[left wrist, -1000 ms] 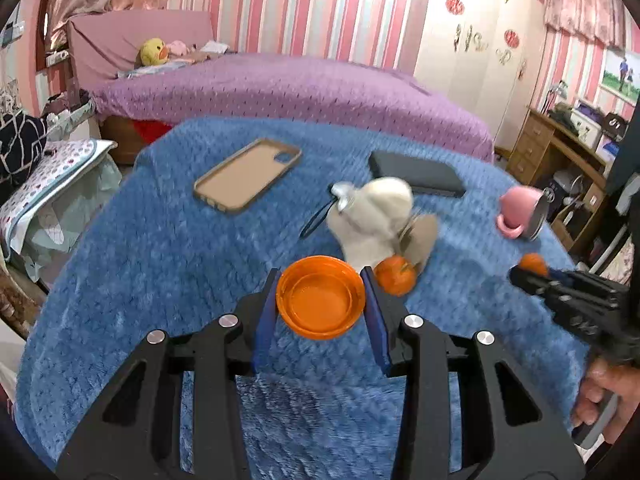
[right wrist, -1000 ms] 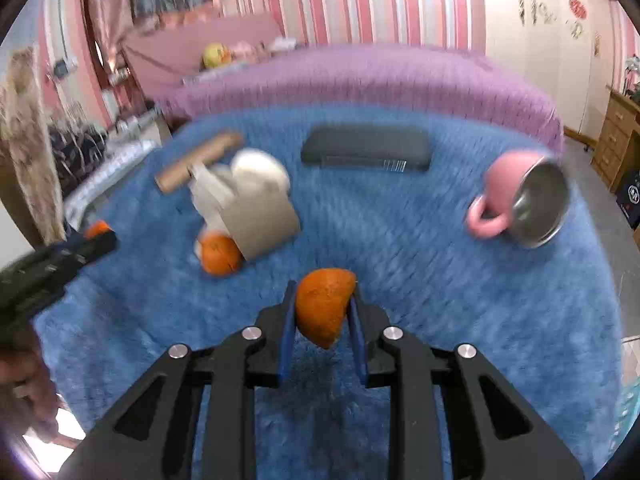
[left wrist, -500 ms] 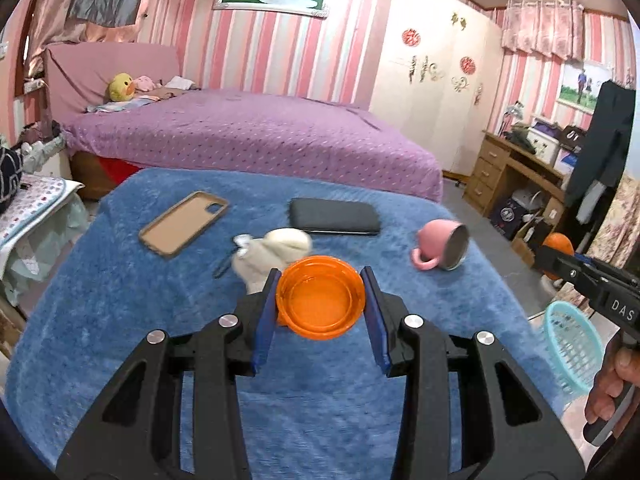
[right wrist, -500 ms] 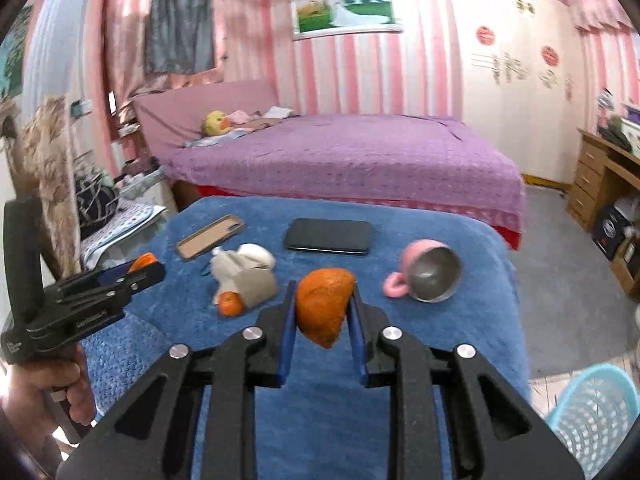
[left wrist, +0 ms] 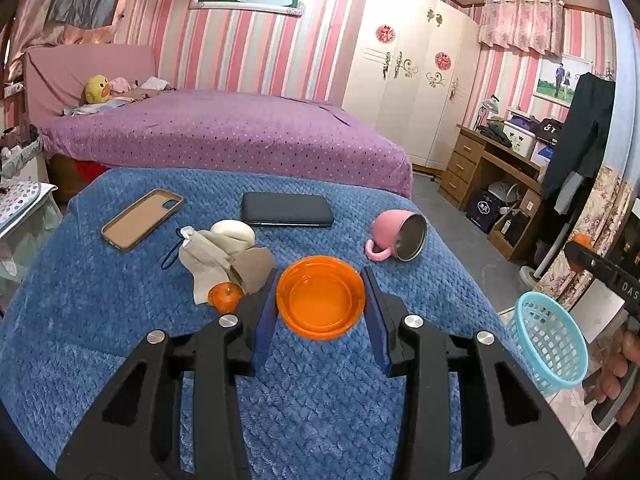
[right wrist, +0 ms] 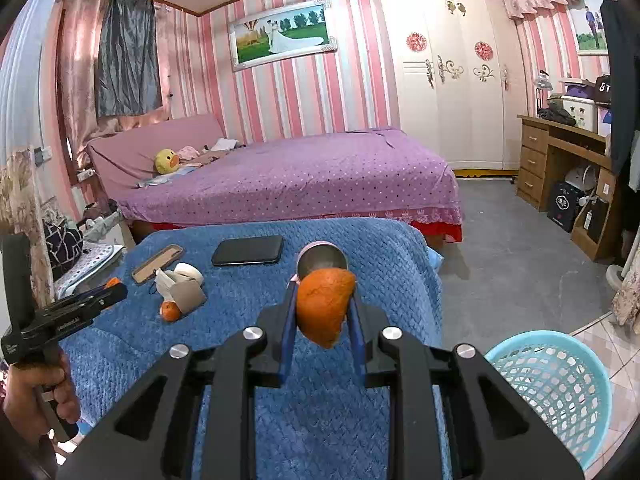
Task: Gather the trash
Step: 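Carry the orange lid in the left tool while the right tool carries the peel to the basket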
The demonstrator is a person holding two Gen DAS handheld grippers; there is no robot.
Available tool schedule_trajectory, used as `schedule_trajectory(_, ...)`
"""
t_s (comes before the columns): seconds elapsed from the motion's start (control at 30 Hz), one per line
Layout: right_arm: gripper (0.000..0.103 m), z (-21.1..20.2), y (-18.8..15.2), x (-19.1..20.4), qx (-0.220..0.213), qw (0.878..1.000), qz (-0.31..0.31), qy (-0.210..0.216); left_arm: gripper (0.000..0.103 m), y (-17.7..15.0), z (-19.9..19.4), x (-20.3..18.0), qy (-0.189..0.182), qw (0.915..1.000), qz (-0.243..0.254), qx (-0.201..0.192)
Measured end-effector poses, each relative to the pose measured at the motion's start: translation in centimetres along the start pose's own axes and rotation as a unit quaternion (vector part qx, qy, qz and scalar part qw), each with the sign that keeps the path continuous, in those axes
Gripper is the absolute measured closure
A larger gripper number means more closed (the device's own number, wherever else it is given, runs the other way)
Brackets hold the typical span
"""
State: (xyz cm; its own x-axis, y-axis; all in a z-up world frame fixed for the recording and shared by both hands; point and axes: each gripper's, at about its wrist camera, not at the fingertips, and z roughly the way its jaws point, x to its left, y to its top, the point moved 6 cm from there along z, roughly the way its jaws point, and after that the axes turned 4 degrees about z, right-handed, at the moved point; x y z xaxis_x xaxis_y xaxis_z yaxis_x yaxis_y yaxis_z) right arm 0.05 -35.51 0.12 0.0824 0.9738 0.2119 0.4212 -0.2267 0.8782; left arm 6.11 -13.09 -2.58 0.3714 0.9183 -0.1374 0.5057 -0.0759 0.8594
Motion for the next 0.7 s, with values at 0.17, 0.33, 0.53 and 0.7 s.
schedule_trajectory(0.17, 0.079, 0.4, -0.4, -0.1, 0.007, 1.000, -0.004, 0.005, 0.065, 0.0, 0.4, -0.7, -0.007, 1.0000, -0.005, 0.001)
schedule_trajectory(0.33, 0.079, -0.2, -0.4, -0.8, 0.004, 1.000, 0.000, 0.001, 0.065, 0.1, 0.7, -2.0, -0.013, 0.9999, 0.006, 0.001)
schedule_trajectory(0.53, 0.079, -0.5, -0.4, -1.5, 0.003, 1.000, 0.002, -0.004, 0.065, -0.1, 0.9, -2.9, -0.019, 0.9998, 0.012, 0.002)
schedule_trajectory(0.7, 0.079, -0.7, -0.4, -1.7, 0.002, 1.000, 0.004, -0.006, 0.065, -0.1, 0.8, -3.0, -0.019, 0.9998, 0.011, 0.002)
